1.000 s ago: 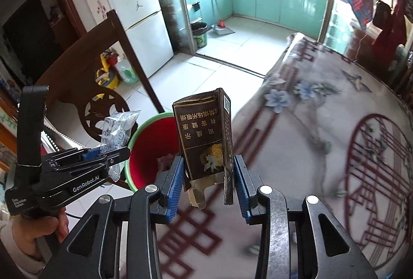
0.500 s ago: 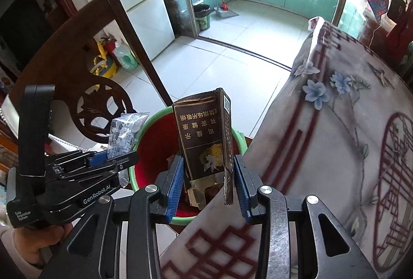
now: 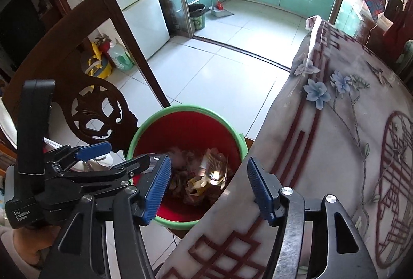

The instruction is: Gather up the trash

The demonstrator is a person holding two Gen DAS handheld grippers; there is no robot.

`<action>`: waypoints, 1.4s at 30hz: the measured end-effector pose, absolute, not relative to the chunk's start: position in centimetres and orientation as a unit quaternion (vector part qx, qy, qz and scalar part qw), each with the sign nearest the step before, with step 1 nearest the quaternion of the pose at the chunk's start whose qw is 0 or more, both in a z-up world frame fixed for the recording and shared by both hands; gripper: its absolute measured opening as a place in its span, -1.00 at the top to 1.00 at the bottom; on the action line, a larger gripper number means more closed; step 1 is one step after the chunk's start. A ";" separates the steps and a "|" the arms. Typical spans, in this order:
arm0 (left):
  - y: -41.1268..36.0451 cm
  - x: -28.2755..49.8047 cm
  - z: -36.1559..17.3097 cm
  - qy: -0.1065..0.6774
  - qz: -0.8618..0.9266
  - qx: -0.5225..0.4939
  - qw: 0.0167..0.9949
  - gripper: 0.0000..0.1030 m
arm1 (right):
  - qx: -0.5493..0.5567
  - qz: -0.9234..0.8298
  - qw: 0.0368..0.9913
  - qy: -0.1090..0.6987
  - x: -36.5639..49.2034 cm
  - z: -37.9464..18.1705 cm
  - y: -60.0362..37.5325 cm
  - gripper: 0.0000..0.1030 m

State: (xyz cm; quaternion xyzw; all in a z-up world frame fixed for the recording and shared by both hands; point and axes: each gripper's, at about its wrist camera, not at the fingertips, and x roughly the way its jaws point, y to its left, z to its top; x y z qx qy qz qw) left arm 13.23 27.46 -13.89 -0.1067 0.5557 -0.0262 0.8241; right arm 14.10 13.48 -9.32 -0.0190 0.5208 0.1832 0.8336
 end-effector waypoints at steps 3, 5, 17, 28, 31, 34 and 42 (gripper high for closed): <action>27.4 12.6 -13.4 0.556 -0.020 -0.113 0.823 -0.51 | -0.016 0.182 0.840 0.511 13.2 -8.3 12.6 -0.19; 27.0 11.8 -12.6 0.548 -0.016 -0.121 0.827 -0.51 | -0.013 0.183 0.848 0.497 12.2 -7.2 11.7 -0.19; 19.3 4.6 -3.6 0.378 0.009 -0.143 0.915 -0.99 | 0.028 0.154 0.911 0.381 4.4 0.3 -0.3 -0.44; 13.7 1.5 1.2 0.311 0.013 -0.117 0.943 -0.99 | 0.045 0.148 0.931 0.330 0.0 2.9 -8.0 -0.50; 11.9 0.7 1.9 0.300 0.015 -0.101 0.948 -0.99 | 0.036 0.141 0.942 0.303 -1.3 3.7 -8.8 -0.56; 10.2 -0.3 2.6 0.283 0.023 -0.084 0.955 -0.99 | 0.020 0.127 0.950 0.283 -2.3 4.4 -9.4 -0.61; 7.9 -3.1 3.5 0.205 0.036 -0.057 0.977 -0.99 | 0.022 0.088 0.956 0.280 -3.7 5.3 -11.6 -0.62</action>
